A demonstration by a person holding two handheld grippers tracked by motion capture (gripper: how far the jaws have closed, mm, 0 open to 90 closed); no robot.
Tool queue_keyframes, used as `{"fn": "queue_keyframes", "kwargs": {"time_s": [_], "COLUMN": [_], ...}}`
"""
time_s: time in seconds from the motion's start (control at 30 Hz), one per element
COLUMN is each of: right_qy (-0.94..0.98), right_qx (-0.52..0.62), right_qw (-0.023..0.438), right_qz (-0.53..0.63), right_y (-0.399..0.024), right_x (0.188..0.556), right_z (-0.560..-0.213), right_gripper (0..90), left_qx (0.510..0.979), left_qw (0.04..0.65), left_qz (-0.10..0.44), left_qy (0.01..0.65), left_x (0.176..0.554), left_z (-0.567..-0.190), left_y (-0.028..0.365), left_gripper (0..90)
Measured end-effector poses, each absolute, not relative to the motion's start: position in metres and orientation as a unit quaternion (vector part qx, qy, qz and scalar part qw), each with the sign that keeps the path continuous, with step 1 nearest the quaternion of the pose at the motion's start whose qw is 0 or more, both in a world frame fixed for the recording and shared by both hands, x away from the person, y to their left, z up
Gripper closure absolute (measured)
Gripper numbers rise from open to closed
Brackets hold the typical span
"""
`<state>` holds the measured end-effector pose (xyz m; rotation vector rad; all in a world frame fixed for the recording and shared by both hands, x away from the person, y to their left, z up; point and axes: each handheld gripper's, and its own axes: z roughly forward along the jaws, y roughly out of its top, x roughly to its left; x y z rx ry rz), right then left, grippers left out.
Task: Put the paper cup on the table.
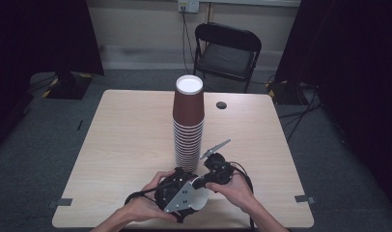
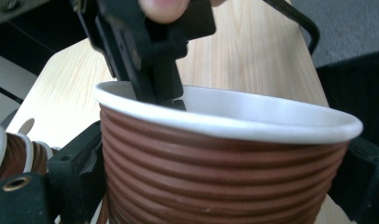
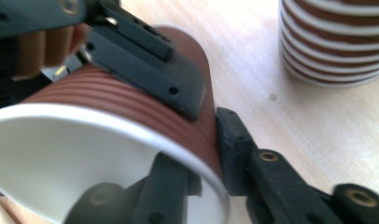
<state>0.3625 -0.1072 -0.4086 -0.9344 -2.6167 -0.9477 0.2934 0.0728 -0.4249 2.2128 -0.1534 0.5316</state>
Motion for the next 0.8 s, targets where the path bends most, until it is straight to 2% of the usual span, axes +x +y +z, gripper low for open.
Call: {"fn": "queue_keyframes", "kwargs": {"time_s": [0.43, 0.67, 0.8], "right_qy": [-0.862, -0.852, -0.848], "right_qx": [-0.321, -0.319, -0.317], "right_qw": [0.079, 0.068, 0.065], "right_qz": [-0.383, -0.409, -0.42], "right_y": [-0.117, -0.121, -0.122], "right_x": [0.36, 0.357, 0.357], "right_z": [-0.401, -0.398, -0.399], "right_gripper": [70.7, 61.2, 58.9], "left_qx": [0.868, 0.857, 0.85], "left_qw": [0.467, 0.49, 0.5], "left_qz": [0.168, 0.144, 0.139], "left_qy": [0.023, 0.069, 0.092], "left_x": [0.303, 0.31, 0.314], "left_z": [-0.421, -0.426, -0.427], "left_y": [0.089, 0.102, 0.107], "left_gripper": [8.5, 8.5, 8.6]}}
